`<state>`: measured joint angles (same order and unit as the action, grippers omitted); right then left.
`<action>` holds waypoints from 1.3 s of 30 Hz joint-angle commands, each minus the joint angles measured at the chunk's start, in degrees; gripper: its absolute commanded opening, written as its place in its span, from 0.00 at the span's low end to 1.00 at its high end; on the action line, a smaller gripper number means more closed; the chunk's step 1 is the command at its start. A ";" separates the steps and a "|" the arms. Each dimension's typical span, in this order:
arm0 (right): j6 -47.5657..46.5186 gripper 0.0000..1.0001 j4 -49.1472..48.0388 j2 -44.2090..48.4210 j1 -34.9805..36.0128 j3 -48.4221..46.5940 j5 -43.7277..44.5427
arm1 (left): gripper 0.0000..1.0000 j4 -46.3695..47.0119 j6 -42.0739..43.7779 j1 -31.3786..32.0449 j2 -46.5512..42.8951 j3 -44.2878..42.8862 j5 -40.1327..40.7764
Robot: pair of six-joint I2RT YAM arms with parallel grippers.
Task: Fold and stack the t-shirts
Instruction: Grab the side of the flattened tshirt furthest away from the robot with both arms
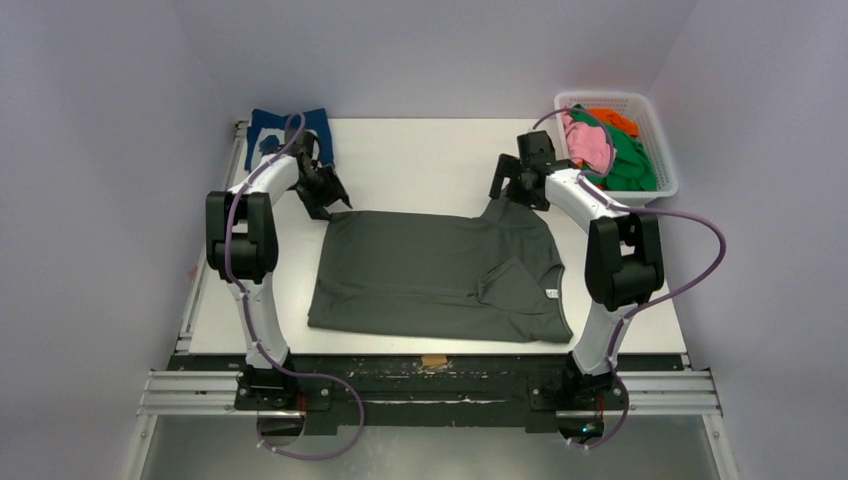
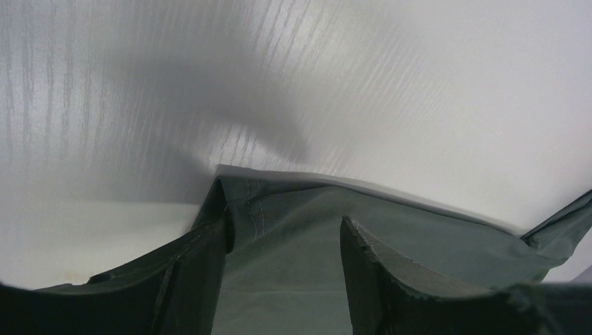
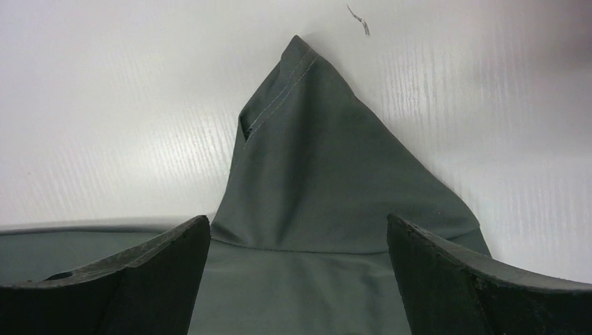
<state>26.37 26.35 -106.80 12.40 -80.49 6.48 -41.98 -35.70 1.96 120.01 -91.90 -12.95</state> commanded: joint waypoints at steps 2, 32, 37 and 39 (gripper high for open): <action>0.46 0.94 -1.49 -0.07 -0.43 -1.61 0.47 | 0.56 -5.82 2.47 0.29 0.27 -3.72 -1.20; -1.85 0.86 0.25 -11.93 -2.74 -3.39 3.34 | 0.45 -7.40 -3.03 2.03 0.57 -4.69 4.68; -3.00 0.86 1.89 -13.18 -5.48 -5.37 5.49 | 0.44 -7.83 -3.88 2.06 0.46 -4.52 4.35; -3.94 0.86 2.13 -13.67 -6.68 -6.34 5.71 | 0.44 -7.86 -4.09 2.38 0.43 -4.67 4.31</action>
<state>24.40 25.80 -118.24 9.10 -85.23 8.45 -49.04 -38.48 3.86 120.33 -94.41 -8.16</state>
